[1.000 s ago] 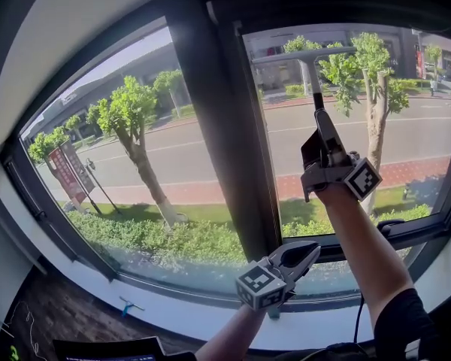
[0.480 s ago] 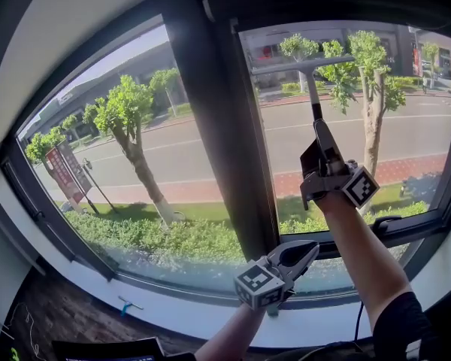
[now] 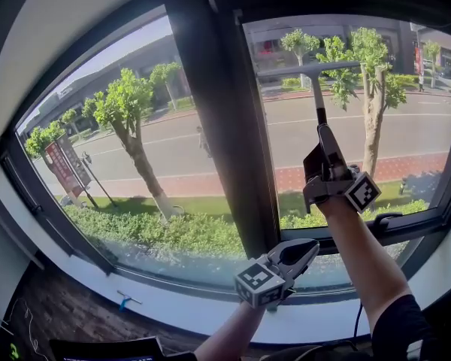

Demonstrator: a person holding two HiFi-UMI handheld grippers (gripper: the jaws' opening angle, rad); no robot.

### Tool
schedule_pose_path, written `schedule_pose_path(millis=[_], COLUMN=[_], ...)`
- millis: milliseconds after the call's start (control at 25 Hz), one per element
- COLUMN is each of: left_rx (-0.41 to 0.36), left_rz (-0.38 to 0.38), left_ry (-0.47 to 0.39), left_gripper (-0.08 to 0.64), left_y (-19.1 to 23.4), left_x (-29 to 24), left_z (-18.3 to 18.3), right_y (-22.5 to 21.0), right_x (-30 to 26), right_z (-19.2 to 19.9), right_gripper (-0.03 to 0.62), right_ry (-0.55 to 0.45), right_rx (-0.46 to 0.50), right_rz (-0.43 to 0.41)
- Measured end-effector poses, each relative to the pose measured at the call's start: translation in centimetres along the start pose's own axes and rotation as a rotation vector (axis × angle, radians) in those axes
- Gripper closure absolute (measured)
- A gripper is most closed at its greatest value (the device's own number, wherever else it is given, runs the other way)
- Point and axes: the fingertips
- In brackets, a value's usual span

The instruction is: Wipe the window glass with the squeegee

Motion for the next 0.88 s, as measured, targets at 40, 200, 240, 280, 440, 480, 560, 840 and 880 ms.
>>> schedule_pose_path(millis=[40,200,240,280,440,480,560,840,880], left_rx=[0.004,0.005,0.008,0.011,0.019,0.02,0.026,0.035,0.035], left_rz=[-0.003,-0.009,-0.009,-0.009,-0.03,-0.037,-0.046,-0.073,-0.076], left_ry=[0.004,0.018,0.024,0.031,0.039,0.037,0.033,0.03,0.029], left_gripper=[0.557,0.557,0.557,0.557,0.557,0.557,0.558,0.557,0.557], left_y=[0.0,0.1,0.1,0.1,1.2,1.5,1.7,1.4,1.6], left_x=[0.1,0.2,0.1,-0.1,-0.7,-0.6,-0.3,2.3,2.6], left_z=[0.1,0.4,0.5,0.8,2.0,2.1,2.5,3.9,4.0], right_y=[-0.1,-0.3,-0.7,-1.1,-2.1,-2.2,-2.0,3.5,4.0], right_x=[0.3,1.5,2.0,2.7,4.2,4.4,4.9,5.4,5.4], right_z=[0.1,0.2,0.1,-0.1,-0.5,-0.4,-0.1,1.7,2.0], right_gripper=[0.436,0.436,0.436,0.436,0.436,0.436,0.436,0.434,0.434], right_ry=[0.003,0.013,0.014,0.015,0.023,0.026,0.026,-0.026,-0.032], right_rx=[-0.001,-0.005,-0.006,-0.005,0.002,0.001,-0.007,-0.154,-0.17], right_rz=[0.003,0.018,0.03,0.043,0.055,0.057,0.056,0.07,0.07])
Point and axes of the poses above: the fingertips, and each gripper's own axes: x backward along the fingers, y to its left, z out of its underside, and after that the axes turned 12 degrees about x, right-handed
